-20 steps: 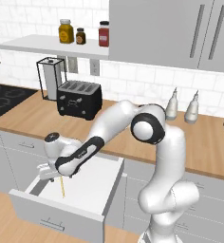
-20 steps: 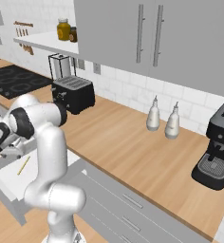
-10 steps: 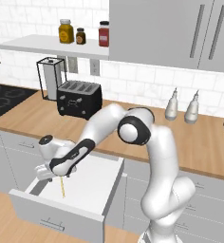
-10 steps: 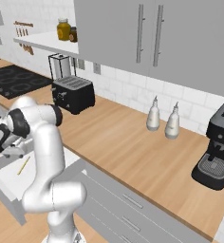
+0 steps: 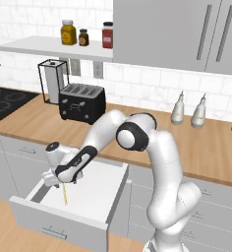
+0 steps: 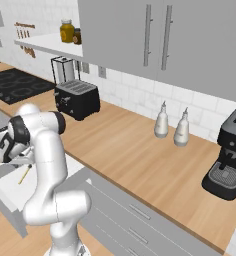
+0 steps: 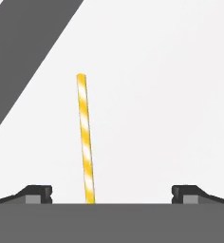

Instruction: Take a straw from the drawer in front and place it inside the glass cup on the dining counter.

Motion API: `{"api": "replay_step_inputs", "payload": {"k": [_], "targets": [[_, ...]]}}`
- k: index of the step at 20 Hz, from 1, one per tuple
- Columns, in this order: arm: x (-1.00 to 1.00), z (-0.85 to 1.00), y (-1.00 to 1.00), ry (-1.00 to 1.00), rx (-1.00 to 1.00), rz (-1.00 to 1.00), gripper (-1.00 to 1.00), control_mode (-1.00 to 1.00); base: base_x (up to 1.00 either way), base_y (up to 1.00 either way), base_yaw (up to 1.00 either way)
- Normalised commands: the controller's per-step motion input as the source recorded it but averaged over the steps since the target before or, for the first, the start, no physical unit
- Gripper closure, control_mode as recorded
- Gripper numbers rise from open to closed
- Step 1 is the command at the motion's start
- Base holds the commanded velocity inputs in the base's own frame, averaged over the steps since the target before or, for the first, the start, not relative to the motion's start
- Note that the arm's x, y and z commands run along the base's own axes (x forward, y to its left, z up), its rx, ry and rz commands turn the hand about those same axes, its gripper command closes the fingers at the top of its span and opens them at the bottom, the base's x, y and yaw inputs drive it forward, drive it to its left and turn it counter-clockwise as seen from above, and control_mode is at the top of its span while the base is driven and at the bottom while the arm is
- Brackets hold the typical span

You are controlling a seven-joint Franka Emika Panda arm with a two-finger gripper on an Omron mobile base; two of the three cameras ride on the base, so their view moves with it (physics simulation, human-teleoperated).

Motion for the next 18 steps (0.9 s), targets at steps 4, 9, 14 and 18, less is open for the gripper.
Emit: {"api": "replay_step_inputs", "payload": {"k": [4, 9, 14, 18], "targets": [[0.18, -0.21, 0.00, 0.00, 0.00, -0.02, -1.00, -1.00, 0.00, 0.00, 0.00], [0.18, -0.12, 0.10, 0.01, 0.00, 0.00, -1.00, -1.00, 0.00, 0.00, 0.00], [0.06, -0.23, 0.18, 0.09, 0.00, 0.00, -1.00, -1.00, 0.00, 0.00, 0.00], [0.00, -0.37, 0.02, 0.08, 0.00, 0.00, -1.00, -1.00, 0.00, 0.00, 0.00]]}}
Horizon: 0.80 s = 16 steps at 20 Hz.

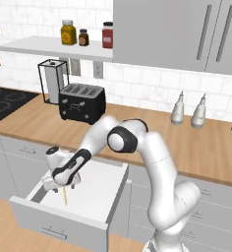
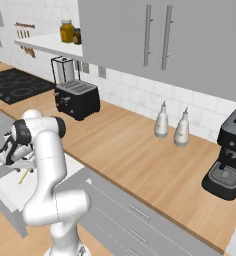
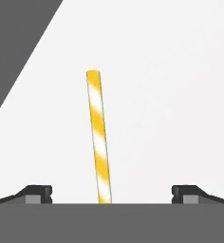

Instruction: Take a straw from the drawer in front and place it inside the glass cup on the dining counter.

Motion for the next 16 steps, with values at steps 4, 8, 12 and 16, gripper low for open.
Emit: {"api": "replay_step_inputs", "payload": {"k": [4, 8, 12, 16], "targets": [[0.00, -0.31, 0.00, 0.02, 0.00, 0.00, -1.00, -1.00, 0.00, 0.00, 0.00], [0.00, -0.27, 0.00, 0.00, 0.00, 0.00, -1.00, -1.00, 0.00, 0.00, 0.00], [-0.13, -0.46, 0.00, 0.00, 0.00, 0.00, -1.00, -1.00, 0.00, 0.00, 0.00], [-0.28, -0.87, 0.00, -0.01, 0.00, 0.00, -1.00, -1.00, 0.00, 0.00, 0.00]]}}
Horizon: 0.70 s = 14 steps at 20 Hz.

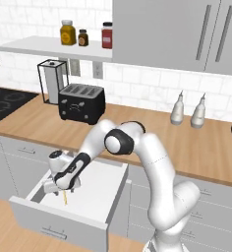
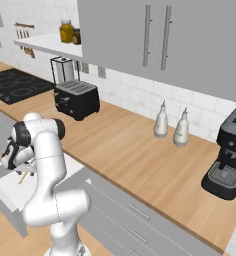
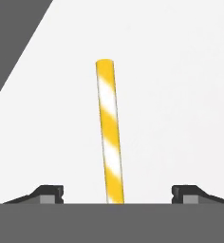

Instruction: Take a straw from the drawer in front and place it inside the glass cup on the dining counter.

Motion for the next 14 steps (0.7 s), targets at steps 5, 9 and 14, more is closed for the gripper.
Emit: {"api": "replay_step_inputs", "payload": {"k": [5, 9, 14], "targets": [[-0.39, -0.94, 0.00, 0.00, 0.00, 0.00, 1.00, -1.00, 0.00, 0.00, 0.00], [-0.47, -1.00, 0.00, 0.00, 0.00, 0.00, 1.00, -1.00, 0.00, 0.00, 0.00], [-0.51, -1.00, 0.00, 0.00, 0.00, 0.00, 1.00, -1.00, 0.00, 0.00, 0.00]]}}
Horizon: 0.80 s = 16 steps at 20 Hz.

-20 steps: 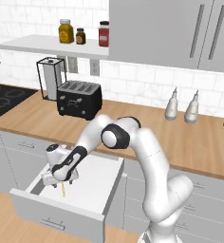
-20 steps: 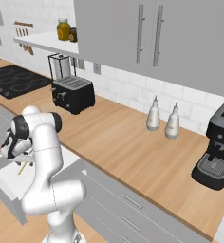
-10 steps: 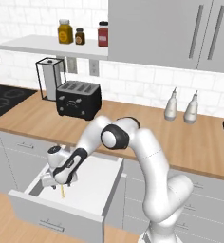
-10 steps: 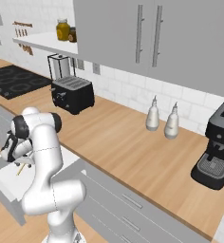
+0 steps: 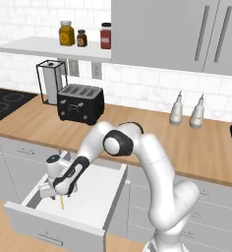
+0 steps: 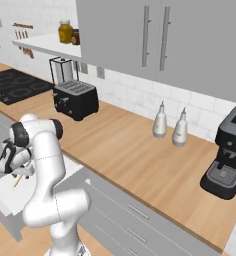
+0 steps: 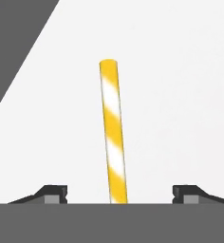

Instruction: Take a straw from the drawer in front and place it inside the glass cup on the dining counter.

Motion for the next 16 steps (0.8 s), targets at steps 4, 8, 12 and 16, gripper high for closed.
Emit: {"api": "replay_step_inputs", "payload": {"k": [4, 8, 12, 16], "targets": [[-0.46, -0.97, 0.00, 0.00, -0.02, 0.00, 1.00, -1.00, 0.00, 0.00, 0.00], [-0.44, -0.88, 0.13, 0.00, -0.09, -0.03, 1.00, -1.00, 0.00, 0.00, 0.00], [-0.51, -0.85, 0.02, -0.01, -0.07, -0.06, 1.00, -1.00, 0.00, 0.00, 0.00], [-0.57, -0.82, -0.27, -0.05, 0.00, -0.10, 1.00, -1.00, 0.00, 0.00, 0.00]]}}
